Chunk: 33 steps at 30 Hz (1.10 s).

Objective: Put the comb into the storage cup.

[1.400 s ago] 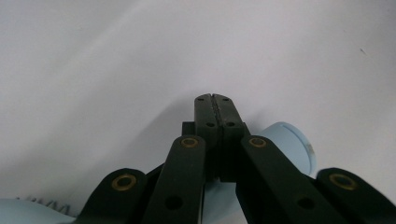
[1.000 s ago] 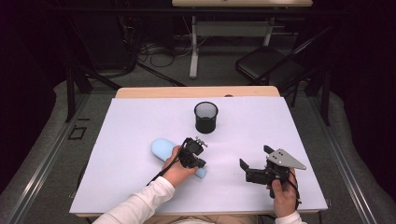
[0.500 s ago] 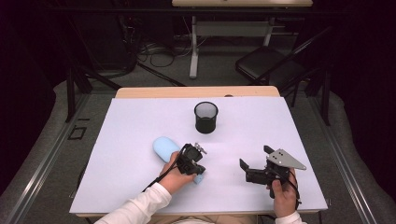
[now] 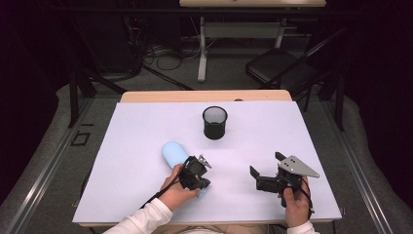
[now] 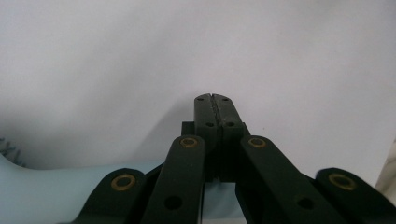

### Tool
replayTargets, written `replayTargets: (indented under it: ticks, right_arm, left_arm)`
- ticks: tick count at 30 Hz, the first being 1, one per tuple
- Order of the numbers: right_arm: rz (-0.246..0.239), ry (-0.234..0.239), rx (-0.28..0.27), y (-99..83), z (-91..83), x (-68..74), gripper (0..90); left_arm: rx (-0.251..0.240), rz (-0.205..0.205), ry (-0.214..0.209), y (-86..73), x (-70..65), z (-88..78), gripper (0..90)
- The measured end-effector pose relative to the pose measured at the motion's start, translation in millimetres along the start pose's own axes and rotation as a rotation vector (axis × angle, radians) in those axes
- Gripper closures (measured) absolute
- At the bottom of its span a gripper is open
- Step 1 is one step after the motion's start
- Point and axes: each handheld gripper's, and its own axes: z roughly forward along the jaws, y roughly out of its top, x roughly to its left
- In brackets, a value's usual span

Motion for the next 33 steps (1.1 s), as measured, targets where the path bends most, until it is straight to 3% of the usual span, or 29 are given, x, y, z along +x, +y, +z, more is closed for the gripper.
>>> replayTargets:
  ticks: [11,26,33]
  right_arm:
    - [-0.002,0.0,-0.004,-0.4,0.7,0.0,0.0]
    - [0.004,-0.001,0.0,-0.3,0.0,0.5,0.0]
    - [0.006,-0.001,0.0,-0.2,-0.1,0.7,0.0]
  left_arm:
    - [0.001,0.026,0.02,-16.6,-5.2,-8.2,90.0]
    - [-0.01,0.011,0.024,-37.8,-3.7,-19.2,90.0]
    - [-0.011,0.006,0.054,-48.6,-0.8,-27.2,90.0]
